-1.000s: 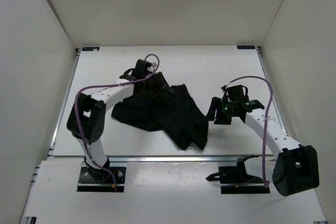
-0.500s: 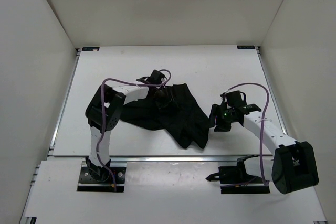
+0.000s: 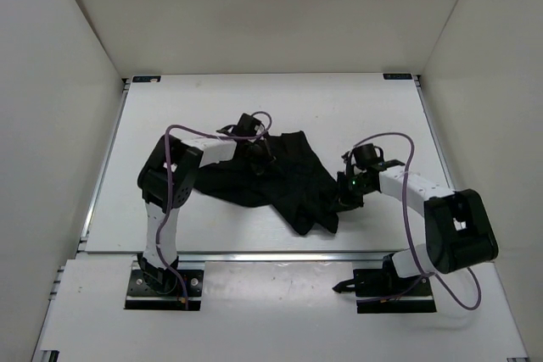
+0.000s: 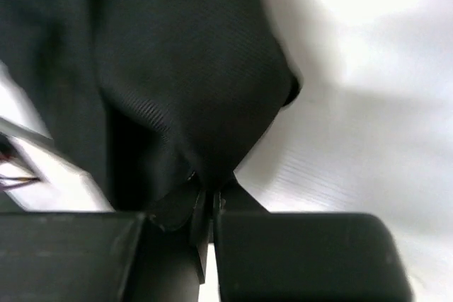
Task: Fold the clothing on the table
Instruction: Flatten the skirt out
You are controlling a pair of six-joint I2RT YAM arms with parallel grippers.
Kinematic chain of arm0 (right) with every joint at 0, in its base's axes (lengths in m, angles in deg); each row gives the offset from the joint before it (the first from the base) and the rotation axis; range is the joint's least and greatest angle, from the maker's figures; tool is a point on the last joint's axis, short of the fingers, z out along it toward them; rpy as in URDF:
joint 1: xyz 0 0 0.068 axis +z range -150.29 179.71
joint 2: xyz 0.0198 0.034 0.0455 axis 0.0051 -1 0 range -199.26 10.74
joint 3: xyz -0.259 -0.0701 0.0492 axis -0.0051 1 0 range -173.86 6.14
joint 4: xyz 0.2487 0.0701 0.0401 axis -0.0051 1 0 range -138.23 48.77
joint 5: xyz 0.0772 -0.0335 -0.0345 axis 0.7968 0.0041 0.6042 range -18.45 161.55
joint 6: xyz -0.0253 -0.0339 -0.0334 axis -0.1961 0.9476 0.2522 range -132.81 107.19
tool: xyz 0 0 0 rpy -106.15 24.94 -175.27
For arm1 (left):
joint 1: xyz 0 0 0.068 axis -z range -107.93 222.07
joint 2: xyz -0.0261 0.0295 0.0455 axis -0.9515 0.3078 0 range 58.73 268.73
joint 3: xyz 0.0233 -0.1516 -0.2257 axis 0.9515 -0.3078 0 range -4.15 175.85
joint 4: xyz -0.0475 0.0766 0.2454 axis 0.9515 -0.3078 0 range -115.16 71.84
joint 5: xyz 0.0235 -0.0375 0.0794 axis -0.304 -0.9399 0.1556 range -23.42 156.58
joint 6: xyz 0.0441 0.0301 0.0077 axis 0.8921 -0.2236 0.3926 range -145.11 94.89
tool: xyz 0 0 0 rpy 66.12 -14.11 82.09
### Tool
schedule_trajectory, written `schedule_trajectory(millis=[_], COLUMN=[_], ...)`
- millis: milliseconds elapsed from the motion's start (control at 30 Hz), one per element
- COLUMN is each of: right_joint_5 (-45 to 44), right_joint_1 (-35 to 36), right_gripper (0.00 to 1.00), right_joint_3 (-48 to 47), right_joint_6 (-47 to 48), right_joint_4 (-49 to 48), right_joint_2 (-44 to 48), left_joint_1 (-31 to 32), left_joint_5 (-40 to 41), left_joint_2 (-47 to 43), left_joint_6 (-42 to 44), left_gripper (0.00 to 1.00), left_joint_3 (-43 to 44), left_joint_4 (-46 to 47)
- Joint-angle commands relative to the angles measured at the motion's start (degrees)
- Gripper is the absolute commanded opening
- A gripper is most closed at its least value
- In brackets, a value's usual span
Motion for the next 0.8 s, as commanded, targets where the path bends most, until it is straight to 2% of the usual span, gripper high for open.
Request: schedule_trajectory(millis=[0, 33, 133, 200, 267, 333, 467, 533, 567, 600, 667, 700, 767], right_joint_5=[3.8, 3.6, 2.7, 4.2, 3.7, 5.3, 5.1, 2.9, 2.9, 2.8, 1.9, 1.4, 2.1], right_joint_1=[-2.5, -2.6, -1.4, -0.3, 1.6, 2.3, 5.3, 6.4, 6.8, 6.1, 4.8, 4.5, 3.1], right_gripper=[0.00, 0.00, 0.01, 0.00, 0.00, 0.00, 0.00, 0.00, 0.00, 0.00, 0.00, 0.00, 0.00], right_joint_3=[-17.1, -25.1, -41.8, -46.5, -46.7, -41.4, -23.6, -15.3, -9.2, -6.2, 1.4, 4.1, 7.0], right_joint_6=[2.5, 2.7, 2.5, 1.6, 1.0, -0.4, -6.4, -9.5, -11.6, -12.4, -12.6, -12.4, -11.9], right_joint_4=[-1.3, 0.9, 4.7, 6.6, 7.3, 5.4, -0.4, -2.5, -3.9, -4.3, -2.7, -2.6, -2.5], right_joint_2=[-2.4, -3.9, -5.2, -4.9, -2.8, 0.4, 9.6, 14.0, 17.0, 18.2, 20.7, 21.5, 22.0], left_joint_1=[-4.5, -5.7, -9.0, -11.7, -13.4, -14.9, -14.2, -12.2, -11.8, -10.3, -8.7, -7.7, -6.3], left_joint_5=[-0.1, -0.4, -0.2, -0.7, -1.6, -3.8, -5.5, -6.2, -5.8, -6.2, -6.3, -5.6, -3.2], left_joint_2=[-2.2, -1.5, -2.7, -6.0, -11.3, -18.6, -23.5, -24.6, -24.7, -24.4, -22.8, -21.4, -19.2], left_joint_6=[1.2, 1.5, 3.3, 4.0, 2.9, 1.1, -1.5, -3.1, -3.6, -4.1, -5.9, -5.4, -2.7], left_gripper=[0.00, 0.00, 0.00, 0.00, 0.00, 0.00, 0.00, 0.29, 0.26, 0.14, 0.26, 0.35, 0.42], left_joint_3=[14.6, 20.9, 32.3, 32.0, 24.0, 15.0, -0.9, -6.8, -9.9, -11.5, -14.5, -13.7, -11.3], left_joint_4=[-3.2, -6.7, -14.1, -15.2, -12.9, -5.5, 2.6, 5.8, 8.0, 9.6, 13.5, 12.5, 9.2])
